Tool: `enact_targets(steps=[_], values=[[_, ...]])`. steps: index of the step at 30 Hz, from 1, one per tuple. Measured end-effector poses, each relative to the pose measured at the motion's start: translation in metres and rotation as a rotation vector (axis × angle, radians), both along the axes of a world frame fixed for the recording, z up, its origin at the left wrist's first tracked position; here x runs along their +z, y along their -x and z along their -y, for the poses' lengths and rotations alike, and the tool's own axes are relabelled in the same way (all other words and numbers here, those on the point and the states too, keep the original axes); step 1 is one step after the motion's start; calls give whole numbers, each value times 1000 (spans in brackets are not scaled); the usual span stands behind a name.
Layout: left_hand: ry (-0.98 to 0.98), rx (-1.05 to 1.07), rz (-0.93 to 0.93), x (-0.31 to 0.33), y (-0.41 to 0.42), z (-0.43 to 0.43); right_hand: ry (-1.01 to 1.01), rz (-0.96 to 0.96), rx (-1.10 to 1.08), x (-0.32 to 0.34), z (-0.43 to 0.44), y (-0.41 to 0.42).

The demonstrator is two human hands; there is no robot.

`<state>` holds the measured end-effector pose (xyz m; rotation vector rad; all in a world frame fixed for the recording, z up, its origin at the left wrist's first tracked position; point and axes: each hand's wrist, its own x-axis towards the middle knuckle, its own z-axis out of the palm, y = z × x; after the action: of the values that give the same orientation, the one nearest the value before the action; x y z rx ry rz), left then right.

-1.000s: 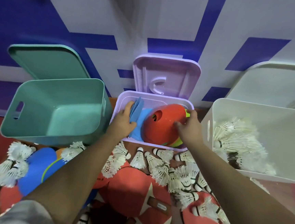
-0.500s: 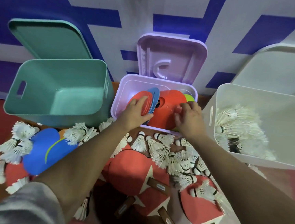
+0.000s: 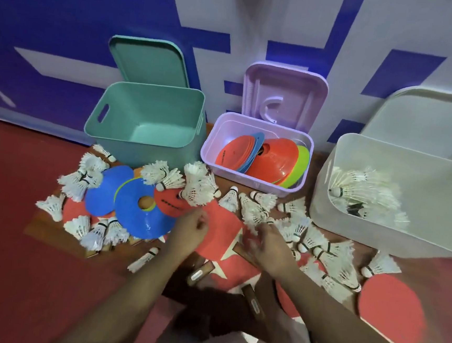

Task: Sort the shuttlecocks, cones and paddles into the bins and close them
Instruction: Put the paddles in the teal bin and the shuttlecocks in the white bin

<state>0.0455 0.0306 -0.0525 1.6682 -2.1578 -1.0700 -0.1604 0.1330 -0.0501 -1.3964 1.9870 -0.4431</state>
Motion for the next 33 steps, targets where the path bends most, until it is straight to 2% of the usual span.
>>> enact_targets(steps=[4,7,11,14,20,23,25,29,31,33], values=[[-205,206,227,-45,-30,-29,-185,-70,116,-27,-9,-23],[-404,363,256,-88,-43,-29,-256,-182,167,-43,-8,-30],[-543,496,106,-140,-59,-20,-243,-235,133,-61,-4,-28],[-570,537,-29,-121,-56,-25,-218,-193,149,-61,-5,-30],[-689,576,-478,-55,-48,-41,-152,263,-104,-16,-31,-45],[-908,580,-830,-32,-54,-46,-113,377,-230,10,-53,-69],[-954,589,-1003,-18,-59,-45,-96,450,-277,16,-66,-86],[-905,572,-982,-8,-84,-35,-74,420,-392,7,-83,-103],[-876,578,-936,-10,-98,-29,-84,288,-484,-8,-90,-103],[-858,566,-915,-14,-109,-27,-160,82,-484,-26,-96,-99]])
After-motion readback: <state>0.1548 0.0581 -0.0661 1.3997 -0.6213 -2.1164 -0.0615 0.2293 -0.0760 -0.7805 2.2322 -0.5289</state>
